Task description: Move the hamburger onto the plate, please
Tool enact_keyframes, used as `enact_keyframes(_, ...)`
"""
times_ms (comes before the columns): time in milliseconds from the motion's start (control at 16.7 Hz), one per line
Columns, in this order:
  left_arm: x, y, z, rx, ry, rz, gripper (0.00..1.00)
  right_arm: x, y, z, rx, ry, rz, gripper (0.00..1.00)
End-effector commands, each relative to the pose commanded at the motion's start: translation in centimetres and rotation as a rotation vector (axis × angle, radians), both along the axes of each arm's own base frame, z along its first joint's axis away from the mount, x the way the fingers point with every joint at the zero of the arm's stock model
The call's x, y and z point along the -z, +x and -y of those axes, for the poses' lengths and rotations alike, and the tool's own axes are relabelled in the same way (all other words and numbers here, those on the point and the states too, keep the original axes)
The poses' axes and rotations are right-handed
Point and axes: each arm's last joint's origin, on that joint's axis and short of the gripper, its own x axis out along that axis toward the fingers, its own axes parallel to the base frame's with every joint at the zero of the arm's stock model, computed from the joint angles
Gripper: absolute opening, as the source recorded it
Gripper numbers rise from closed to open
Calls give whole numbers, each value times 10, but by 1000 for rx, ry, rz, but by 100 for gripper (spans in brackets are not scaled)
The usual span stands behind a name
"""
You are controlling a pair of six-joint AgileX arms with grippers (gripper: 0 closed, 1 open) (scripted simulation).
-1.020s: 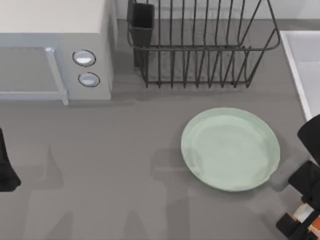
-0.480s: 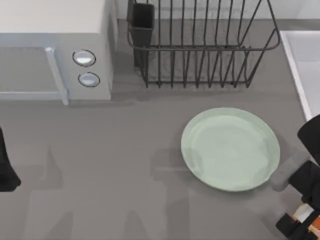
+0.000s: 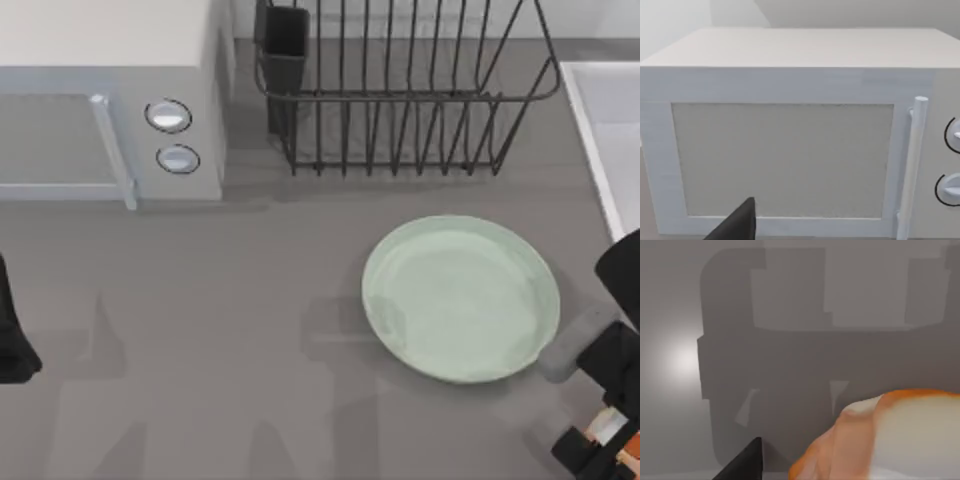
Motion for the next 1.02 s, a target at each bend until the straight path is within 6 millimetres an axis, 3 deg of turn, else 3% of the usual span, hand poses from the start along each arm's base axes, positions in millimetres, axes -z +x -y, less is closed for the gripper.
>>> enact_keyframes(420,0,0,0,0,0,0,100,0,0,0,0,0,0,0)
enact_keyframes(480,0,0,0,0,0,0,100,-22,2,0,4,22,25,0)
enact_keyframes(720,0,0,0,0,0,0,100,-39,8,-4,-7,26,34,0)
enact_keyframes(1020,0,0,0,0,0,0,100,-92,7,-3,-1,13,3,0)
